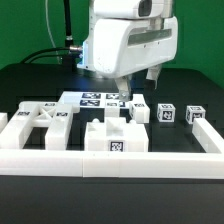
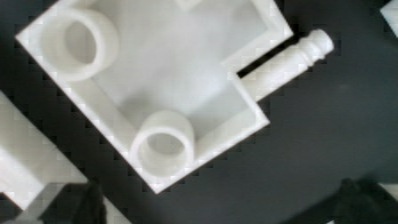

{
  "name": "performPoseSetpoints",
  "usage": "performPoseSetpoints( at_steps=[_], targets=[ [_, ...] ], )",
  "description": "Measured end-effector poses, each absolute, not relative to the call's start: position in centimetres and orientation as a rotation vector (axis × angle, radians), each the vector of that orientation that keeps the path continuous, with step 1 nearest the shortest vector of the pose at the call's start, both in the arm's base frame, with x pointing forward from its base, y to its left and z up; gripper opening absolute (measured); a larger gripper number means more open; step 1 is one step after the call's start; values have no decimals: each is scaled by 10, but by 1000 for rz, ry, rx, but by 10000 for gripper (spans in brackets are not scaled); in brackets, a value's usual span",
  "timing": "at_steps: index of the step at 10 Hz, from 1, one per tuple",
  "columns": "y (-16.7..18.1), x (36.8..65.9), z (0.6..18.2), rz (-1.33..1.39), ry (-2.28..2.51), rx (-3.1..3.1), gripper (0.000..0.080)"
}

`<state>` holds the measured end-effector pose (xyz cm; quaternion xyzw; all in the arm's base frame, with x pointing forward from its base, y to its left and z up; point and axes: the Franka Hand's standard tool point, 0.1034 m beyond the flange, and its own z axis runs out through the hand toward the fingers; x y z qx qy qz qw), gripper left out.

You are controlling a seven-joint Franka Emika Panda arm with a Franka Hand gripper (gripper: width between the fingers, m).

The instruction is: Assemble chair

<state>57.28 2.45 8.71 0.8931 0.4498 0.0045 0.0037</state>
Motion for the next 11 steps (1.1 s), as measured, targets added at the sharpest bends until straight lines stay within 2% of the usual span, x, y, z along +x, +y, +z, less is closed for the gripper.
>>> performPoseSetpoints(
  at_steps=[4, 6, 11],
  targets=[
    [25, 572, 84, 11, 999, 2983, 649],
    [16, 583, 68, 7, 845, 3031, 649],
    [21, 586, 64, 19, 428, 3138, 649]
  ],
)
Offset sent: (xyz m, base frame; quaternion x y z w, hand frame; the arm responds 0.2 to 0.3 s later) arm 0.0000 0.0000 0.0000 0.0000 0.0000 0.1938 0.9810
